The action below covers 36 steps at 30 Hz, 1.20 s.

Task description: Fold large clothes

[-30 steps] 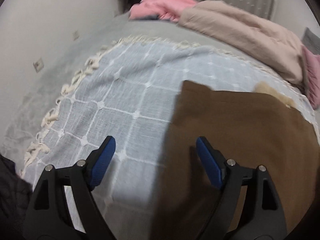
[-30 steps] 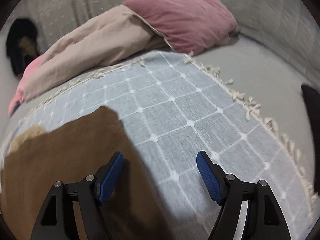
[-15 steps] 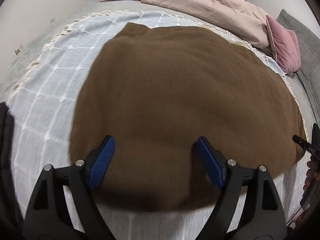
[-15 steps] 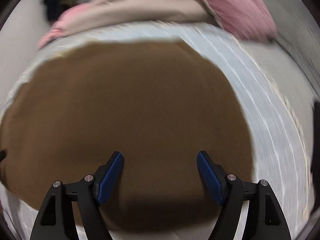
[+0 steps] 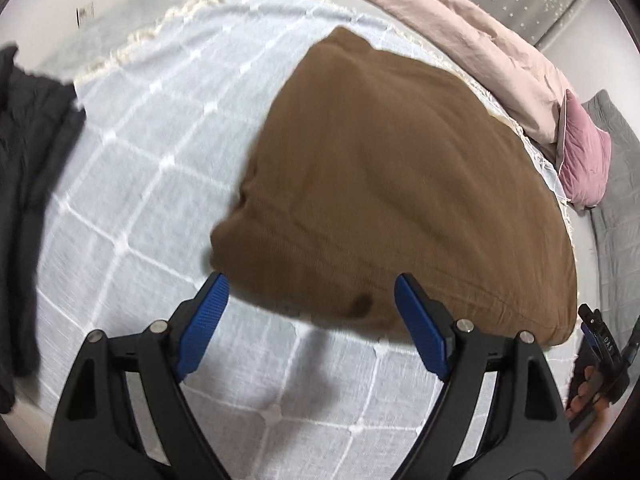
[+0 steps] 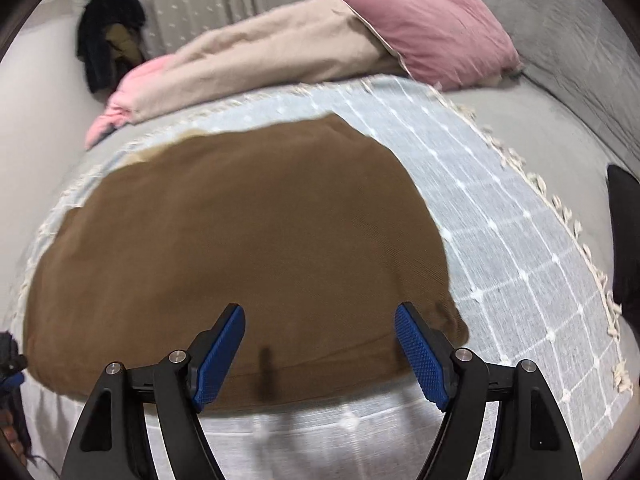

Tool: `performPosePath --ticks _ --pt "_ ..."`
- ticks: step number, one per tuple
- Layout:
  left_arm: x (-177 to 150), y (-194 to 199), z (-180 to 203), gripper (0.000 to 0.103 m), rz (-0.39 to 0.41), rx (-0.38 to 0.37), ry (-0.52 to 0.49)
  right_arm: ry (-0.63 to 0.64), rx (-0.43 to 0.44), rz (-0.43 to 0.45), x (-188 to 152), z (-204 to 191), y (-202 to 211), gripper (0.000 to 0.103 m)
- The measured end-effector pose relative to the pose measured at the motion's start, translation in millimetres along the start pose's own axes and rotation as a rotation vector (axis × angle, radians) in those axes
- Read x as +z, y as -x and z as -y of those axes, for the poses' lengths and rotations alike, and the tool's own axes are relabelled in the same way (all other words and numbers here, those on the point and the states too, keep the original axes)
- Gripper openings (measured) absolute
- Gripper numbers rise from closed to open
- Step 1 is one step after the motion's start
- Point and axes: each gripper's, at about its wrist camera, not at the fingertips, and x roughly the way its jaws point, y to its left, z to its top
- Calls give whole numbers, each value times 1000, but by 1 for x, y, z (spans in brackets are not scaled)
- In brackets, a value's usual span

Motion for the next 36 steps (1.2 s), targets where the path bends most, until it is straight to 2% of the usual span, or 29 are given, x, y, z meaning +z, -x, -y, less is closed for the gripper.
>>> performPosePath --ticks 4,7,12,14,19,23,29,32,34,36 --pt "-9 -11 -2 85 -40 -14 42 -8 33 2 -8 -12 9 79" --pt "-13 -20 -5 85 -62 -37 116 -21 55 -18 -14 -20 8 79" --pt "-17 -23 -5 85 -26 -91 215 13 60 -36 -18 -32 4 79" --pt "-17 -25 -2 85 -3 -135 243 27 59 -44 -18 -34 0 79" --pt "-15 -46 -3 93 16 -200 369 43 75 -70 -24 -47 -9 79" --pt "-15 -51 1 102 88 -202 424 59 90 -94 -27 -61 -18 79" --pt "-23 -55 14 102 232 -152 489 106 93 -102 -31 -81 -25 79" --pt "-26 -53 7 102 263 -181 555 123 87 -100 -32 -87 -25 79" --pt "-24 -53 8 102 257 -166 542 134 84 -100 -33 -88 -26 79" --pt "-21 -54 17 101 246 -117 493 140 83 -101 -32 -90 -27 79"
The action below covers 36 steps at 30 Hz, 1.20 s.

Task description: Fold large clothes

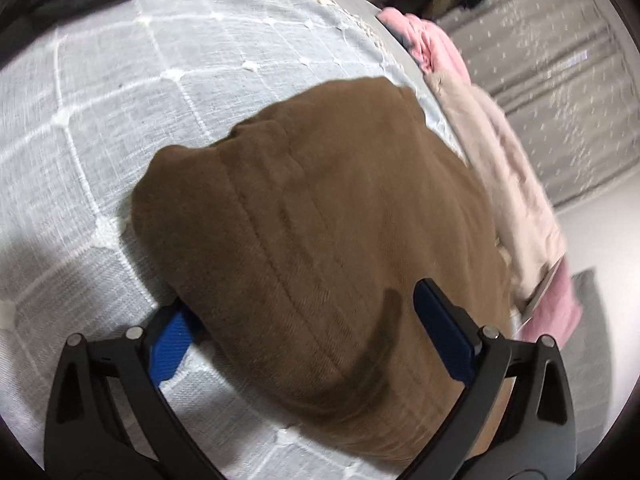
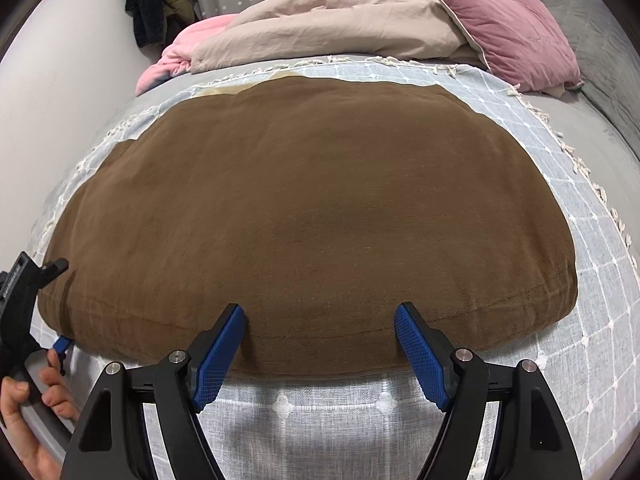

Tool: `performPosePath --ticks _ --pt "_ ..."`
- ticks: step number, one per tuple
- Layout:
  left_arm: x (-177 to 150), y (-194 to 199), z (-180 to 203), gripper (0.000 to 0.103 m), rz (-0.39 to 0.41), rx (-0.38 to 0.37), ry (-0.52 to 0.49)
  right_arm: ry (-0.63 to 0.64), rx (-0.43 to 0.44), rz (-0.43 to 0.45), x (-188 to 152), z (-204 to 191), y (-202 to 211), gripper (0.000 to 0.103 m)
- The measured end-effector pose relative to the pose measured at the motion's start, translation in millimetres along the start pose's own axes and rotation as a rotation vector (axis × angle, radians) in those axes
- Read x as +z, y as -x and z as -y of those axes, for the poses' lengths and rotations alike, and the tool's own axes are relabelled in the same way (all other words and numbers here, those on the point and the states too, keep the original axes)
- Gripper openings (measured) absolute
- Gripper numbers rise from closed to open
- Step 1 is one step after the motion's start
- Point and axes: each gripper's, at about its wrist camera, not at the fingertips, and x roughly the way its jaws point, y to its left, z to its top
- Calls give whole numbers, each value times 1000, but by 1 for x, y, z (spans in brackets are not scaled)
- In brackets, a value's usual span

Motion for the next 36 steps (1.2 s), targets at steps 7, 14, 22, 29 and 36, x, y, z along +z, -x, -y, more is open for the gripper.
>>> performPosePath --ticks 7,14,22,29,36 --pt "0 -3 3 101 62 83 -40 -14 10 1 2 2 -1 79" --pt "15 2 -14 71 83 23 62 43 35 8 1 -11 2 79" --pt "15 3 -10 46 113 -22 37 95 29 6 0 -26 -1 79" --pt "14 20 7 33 171 -45 -45 99 35 4 2 -25 -3 79" --pt "6 60 42 29 289 -127 -195 135 76 11 2 -34 -13 79"
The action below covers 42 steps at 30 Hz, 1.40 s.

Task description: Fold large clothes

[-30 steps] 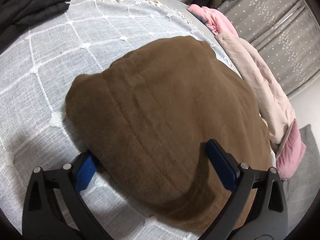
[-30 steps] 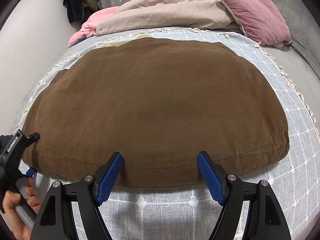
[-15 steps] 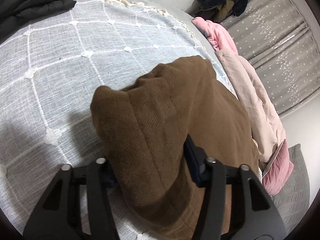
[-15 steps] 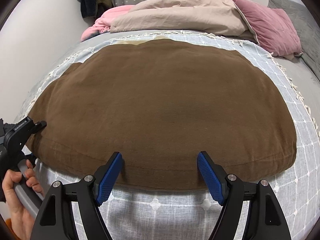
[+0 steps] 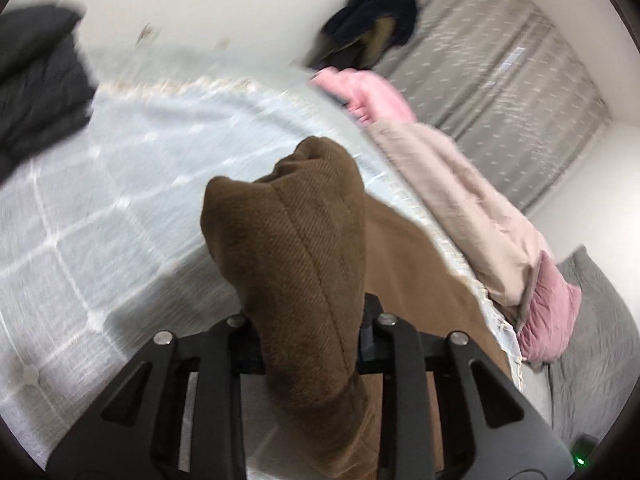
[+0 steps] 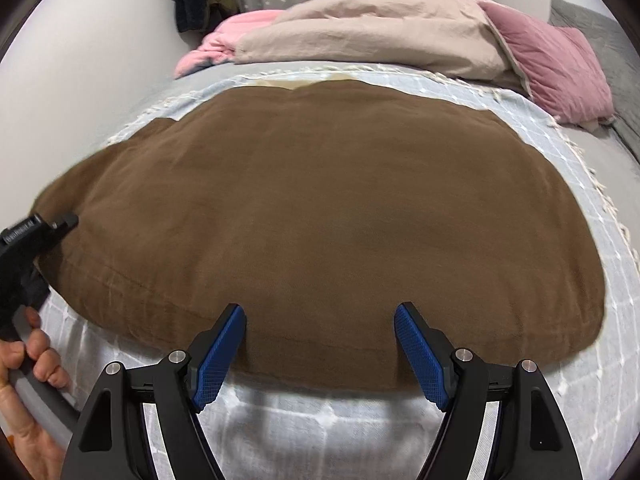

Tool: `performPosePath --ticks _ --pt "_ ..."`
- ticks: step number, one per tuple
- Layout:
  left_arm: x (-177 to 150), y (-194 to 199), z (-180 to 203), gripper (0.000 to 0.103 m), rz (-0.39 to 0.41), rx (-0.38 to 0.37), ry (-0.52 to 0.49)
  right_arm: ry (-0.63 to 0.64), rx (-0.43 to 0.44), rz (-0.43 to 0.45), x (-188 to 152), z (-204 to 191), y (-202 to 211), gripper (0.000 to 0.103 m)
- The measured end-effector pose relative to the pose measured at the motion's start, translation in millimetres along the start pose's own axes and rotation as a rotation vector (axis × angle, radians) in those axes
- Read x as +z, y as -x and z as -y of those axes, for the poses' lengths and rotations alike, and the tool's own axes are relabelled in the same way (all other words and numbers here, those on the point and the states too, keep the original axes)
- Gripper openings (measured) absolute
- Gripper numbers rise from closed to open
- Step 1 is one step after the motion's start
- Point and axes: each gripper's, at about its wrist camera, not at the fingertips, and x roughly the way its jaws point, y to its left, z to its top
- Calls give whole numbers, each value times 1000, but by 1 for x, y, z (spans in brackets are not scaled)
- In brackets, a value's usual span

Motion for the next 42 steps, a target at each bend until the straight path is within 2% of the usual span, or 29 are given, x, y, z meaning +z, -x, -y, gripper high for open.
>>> performPosePath --ticks 5,7,9,11,14,17,20,21,22,23,25,27,30,33,35,38,40,42 --pt "-1 37 75 26 101 -140 -203 -42 51 -63 7 12 -15 79" --pt "-6 49 108 26 123 -201 -290 -101 133 -75 12 30 -9 79" --pt "-15 58 140 26 128 -271 -380 -166 186 -68 15 50 -1 79" --pt "-28 64 171 26 113 -352 -469 -212 187 -38 17 72 10 79" --pt "-55 62 215 26 47 -470 -609 -284 118 25 18 115 29 79" --pt "-95 43 247 26 -110 -580 -751 -420 63 76 12 173 46 79" --pt "-136 18 256 29 -273 -607 -861 -569 75 85 0 223 54 79" --pt "-157 2 254 31 -374 -601 -910 -614 81 83 -5 237 55 79" --pt "-171 -9 251 32 -434 -596 -939 -655 84 81 -11 250 56 79" --pt "-185 -18 244 36 -468 -592 -976 -688 84 80 -15 261 58 79" --pt "-197 -17 235 40 -438 -618 -1030 -724 85 85 -22 273 60 79" --pt "-194 -5 231 52 -428 -657 -1051 -735 104 91 -25 278 62 79" --pt "-175 10 232 71 -500 -754 -992 -725 185 99 -26 277 62 79" --pt "-153 31 228 73 -532 -801 -987 -707 235 111 -24 274 62 79" --pt "-143 45 223 74 -529 -805 -994 -685 249 117 -18 266 60 79" --pt "-117 55 209 74 -483 -792 -983 -632 244 135 -7 256 62 79" --pt "-98 49 199 76 -434 -759 -982 -591 251 168 -2 251 74 79" --pt "-79 34 187 77 -395 -690 -963 -576 276 216 9 245 85 79"
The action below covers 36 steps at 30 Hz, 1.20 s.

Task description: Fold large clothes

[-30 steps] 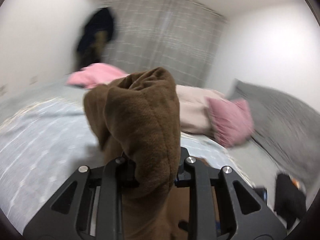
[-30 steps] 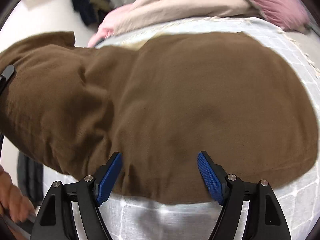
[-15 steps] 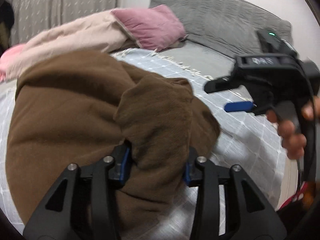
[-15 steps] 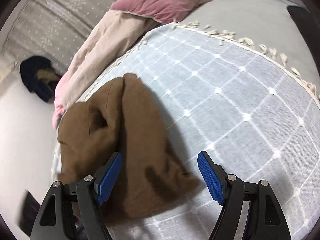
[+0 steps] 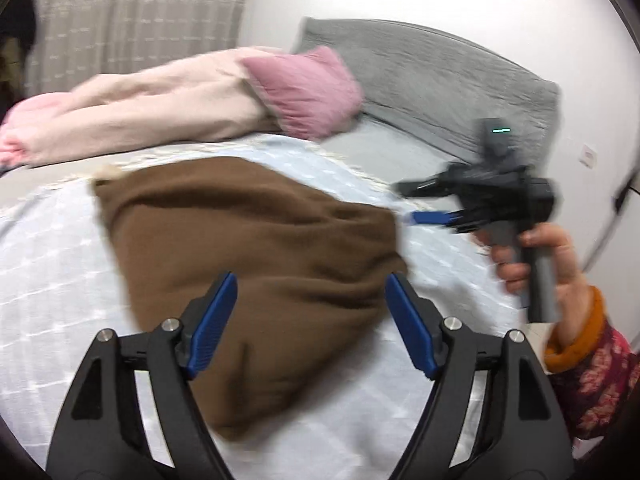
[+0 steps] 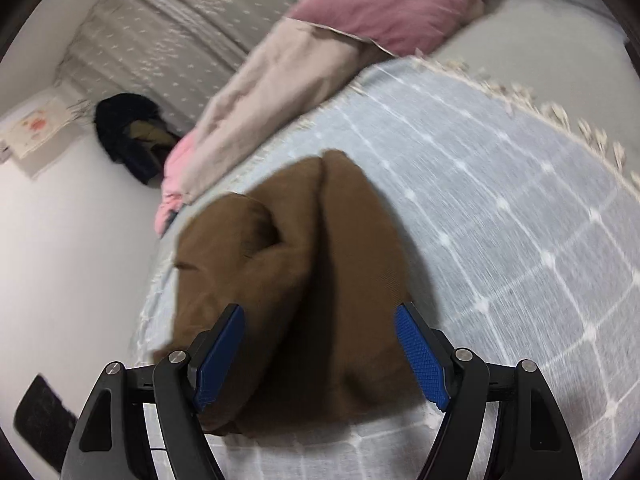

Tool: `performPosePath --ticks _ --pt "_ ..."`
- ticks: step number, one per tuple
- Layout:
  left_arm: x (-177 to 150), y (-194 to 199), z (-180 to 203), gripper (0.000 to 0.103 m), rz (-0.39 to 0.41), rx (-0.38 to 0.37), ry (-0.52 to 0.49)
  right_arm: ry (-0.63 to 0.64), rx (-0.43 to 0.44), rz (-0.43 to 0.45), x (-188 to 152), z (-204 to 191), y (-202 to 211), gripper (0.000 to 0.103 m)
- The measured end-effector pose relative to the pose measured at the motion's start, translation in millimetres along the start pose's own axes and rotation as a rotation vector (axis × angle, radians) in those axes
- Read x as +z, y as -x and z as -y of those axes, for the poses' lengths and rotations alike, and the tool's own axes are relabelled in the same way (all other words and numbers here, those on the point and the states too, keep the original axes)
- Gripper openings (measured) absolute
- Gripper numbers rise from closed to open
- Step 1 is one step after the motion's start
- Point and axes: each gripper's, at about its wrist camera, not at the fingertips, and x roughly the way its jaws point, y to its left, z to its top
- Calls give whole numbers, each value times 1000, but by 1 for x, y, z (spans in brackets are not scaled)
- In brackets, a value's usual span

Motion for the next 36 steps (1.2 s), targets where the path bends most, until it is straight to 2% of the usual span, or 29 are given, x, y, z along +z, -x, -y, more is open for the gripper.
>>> performPosePath --ticks 2,5,9,11,13,14,17,20,22,25,27,30,31,32,33,34,36 --pt "0 -7 -28 77 -10 89 64 6 62 37 13 -18 -1 79" --pt "-6 -23 -50 77 -29 102 145 89 79 9 21 -48 -18 79" --pt "-23 -49 -58 77 -87 90 199 335 -41 -86 5 -83 -61 79" --pt "-32 -53 -54 78 -81 98 169 464 -121 -131 -13 -77 -77 79" --pt "-35 -53 -45 78 -70 101 99 536 -199 -158 -33 -49 -84 79" --pt "-35 -53 -44 78 -78 98 84 505 -197 -187 -39 -27 -85 79" --pt "-29 -52 -40 78 -85 100 79 376 -96 -215 -31 1 -74 79" --pt "-30 -54 -46 78 -74 83 138 332 -63 -188 -4 -9 -58 81" --pt "-33 -50 -50 78 -63 74 159 322 15 -165 20 -25 -56 81" --pt "-32 -47 -51 78 -62 69 187 300 105 -207 50 -47 -80 81" --pt "-30 -46 -52 78 -65 68 193 293 78 -259 63 -56 -112 81" --pt "-28 -42 -58 78 -54 97 192 242 -45 -367 72 -57 -176 81" --pt "-28 -42 -62 78 -53 103 200 222 -35 -371 72 -57 -183 81" --pt "-28 -42 -65 78 -53 108 212 203 8 -352 73 -60 -188 74" --pt "-27 -42 -70 78 -52 108 228 197 70 -333 74 -68 -187 35" --pt "-27 -42 -74 78 -51 105 243 201 101 -332 76 -76 -189 22" --pt "-23 -42 -79 78 -49 105 260 243 96 -263 87 -98 -175 17"
